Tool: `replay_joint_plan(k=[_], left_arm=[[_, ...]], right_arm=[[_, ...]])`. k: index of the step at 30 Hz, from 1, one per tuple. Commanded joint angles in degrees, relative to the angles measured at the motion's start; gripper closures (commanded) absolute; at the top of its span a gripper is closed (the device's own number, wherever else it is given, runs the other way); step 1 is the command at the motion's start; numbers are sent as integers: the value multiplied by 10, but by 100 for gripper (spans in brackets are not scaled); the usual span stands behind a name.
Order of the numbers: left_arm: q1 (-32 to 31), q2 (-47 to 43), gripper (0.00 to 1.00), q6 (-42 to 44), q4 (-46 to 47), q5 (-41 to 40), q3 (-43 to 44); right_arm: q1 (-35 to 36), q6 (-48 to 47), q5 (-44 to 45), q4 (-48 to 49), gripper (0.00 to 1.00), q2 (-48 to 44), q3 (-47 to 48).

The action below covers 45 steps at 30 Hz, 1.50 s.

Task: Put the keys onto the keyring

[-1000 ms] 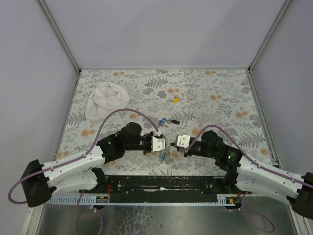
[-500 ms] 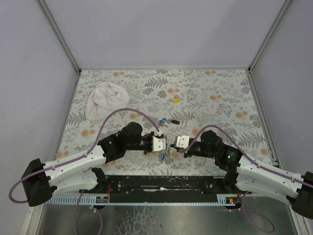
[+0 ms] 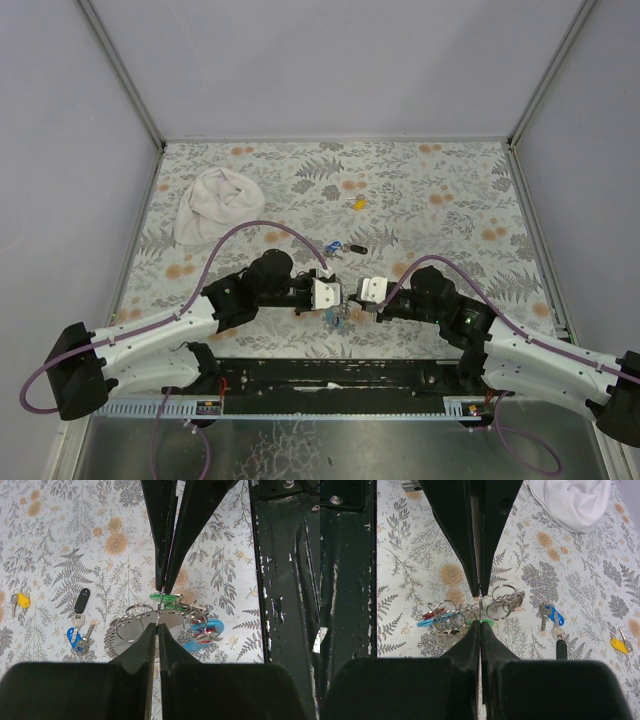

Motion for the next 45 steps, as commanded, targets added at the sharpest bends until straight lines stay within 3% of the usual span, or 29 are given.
replay_joint_plan(k=[1,45], left_arm=[[-3,1,100,0,42,6,1],[-3,19,100,0,61,55,6]], right_arm=[[6,-2,0,29,100,-12,21],[15,-17,-6,23,100,21,44]])
